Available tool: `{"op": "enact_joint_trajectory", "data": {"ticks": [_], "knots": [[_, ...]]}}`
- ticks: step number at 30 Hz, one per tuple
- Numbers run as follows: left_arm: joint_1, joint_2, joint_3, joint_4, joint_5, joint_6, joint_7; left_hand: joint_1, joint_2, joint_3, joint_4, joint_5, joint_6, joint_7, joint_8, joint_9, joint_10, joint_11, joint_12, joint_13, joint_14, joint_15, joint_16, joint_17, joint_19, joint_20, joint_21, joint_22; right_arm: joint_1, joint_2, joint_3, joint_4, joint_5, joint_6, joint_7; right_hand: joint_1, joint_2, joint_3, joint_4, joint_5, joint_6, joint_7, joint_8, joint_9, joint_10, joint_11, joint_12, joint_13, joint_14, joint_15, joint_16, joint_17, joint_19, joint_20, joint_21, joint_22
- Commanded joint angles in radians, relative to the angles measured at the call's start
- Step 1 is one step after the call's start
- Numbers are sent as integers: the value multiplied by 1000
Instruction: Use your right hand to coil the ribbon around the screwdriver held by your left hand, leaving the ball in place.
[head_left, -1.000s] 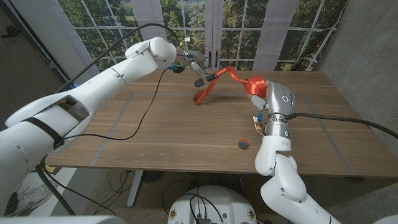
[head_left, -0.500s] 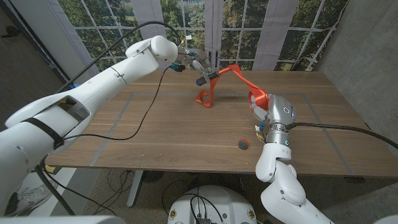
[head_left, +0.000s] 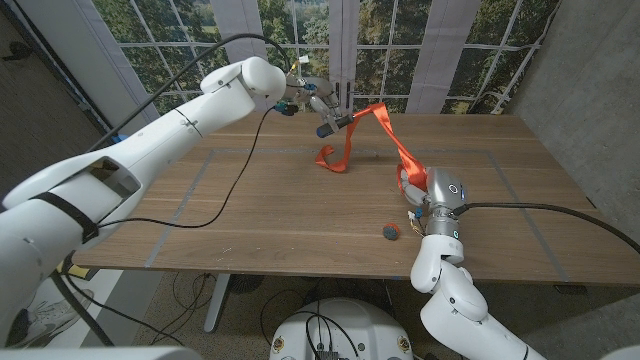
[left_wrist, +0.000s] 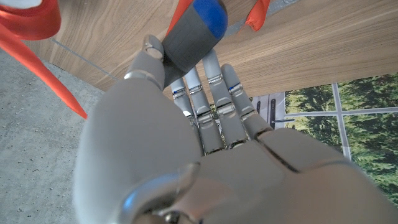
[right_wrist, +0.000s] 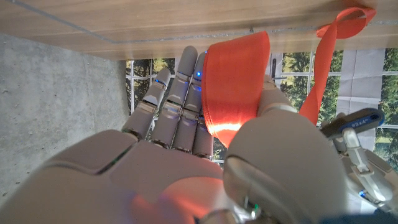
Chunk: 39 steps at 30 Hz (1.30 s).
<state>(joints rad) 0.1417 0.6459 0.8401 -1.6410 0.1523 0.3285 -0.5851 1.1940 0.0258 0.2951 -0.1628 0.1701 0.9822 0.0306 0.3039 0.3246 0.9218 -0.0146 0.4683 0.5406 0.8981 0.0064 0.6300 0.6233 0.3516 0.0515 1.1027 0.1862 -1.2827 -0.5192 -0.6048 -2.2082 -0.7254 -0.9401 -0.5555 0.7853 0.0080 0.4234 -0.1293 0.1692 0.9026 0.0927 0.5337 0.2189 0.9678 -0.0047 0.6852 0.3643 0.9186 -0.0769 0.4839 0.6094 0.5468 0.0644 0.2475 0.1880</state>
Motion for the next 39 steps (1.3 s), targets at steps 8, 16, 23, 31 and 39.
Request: {"op": "enact_joint_trajectory", "data": {"ticks": [8, 16, 23, 31, 39], "knots": [[35, 46, -25, -98, -26, 37, -6, 108, 111, 14, 6, 6, 78, 14, 1, 55, 108, -99, 3, 181, 133, -214, 7, 4, -3, -2, 12, -1, 170, -55, -82, 135, 125, 25, 17, 156, 153, 0, -3, 6, 93, -54, 175, 60, 5, -1, 9, 2, 46, -67, -6, 2, 3, -5, -2, 3], [59, 73, -43, -134, -45, 39, -2, 107, 112, 14, 7, 7, 77, 14, -2, 58, 108, -98, 0, 181, 133, -216, 7, 4, -5, -1, 14, -1, 275, -49, -131, 216, 139, 42, 30, 157, 153, -1, -4, 6, 96, -55, 176, 58, 7, -2, 9, 1, 46, -66, -7, 2, 3, -4, -2, 3], [88, 89, -68, -147, -70, 25, 21, 107, 111, 14, 7, 6, 80, 14, -5, 58, 111, -97, -1, 182, 134, -216, 6, 3, -5, -1, 16, -1, 358, -36, -166, 278, 131, 39, 31, 158, 152, -1, -4, 6, 96, -54, 177, 57, 7, -2, 10, 1, 46, -66, -8, 3, 3, -4, -2, 3], [122, 96, -100, -143, -104, -1, 61, 106, 112, 14, 8, 6, 81, 15, -8, 59, 110, -95, -3, 184, 133, -215, 6, 5, -6, -3, 18, -1, 440, -26, -219, 337, 104, 1, 56, 159, 153, -1, -4, 6, 97, -53, 178, 56, 7, -2, 10, 0, 46, -69, -11, 4, 4, -4, -2, 3], [163, 102, -135, -155, -125, -31, 126, 106, 112, 15, 8, 6, 80, 11, -9, 64, 111, -96, -5, 186, 130, -215, 6, 6, -7, -3, 20, -2, 530, -6, -306, 415, 48, -33, 85, 159, 151, -1, -4, 6, 98, -54, 178, 54, 7, -1, 9, -1, 46, -69, -13, 5, 4, -5, -2, 3]]}}
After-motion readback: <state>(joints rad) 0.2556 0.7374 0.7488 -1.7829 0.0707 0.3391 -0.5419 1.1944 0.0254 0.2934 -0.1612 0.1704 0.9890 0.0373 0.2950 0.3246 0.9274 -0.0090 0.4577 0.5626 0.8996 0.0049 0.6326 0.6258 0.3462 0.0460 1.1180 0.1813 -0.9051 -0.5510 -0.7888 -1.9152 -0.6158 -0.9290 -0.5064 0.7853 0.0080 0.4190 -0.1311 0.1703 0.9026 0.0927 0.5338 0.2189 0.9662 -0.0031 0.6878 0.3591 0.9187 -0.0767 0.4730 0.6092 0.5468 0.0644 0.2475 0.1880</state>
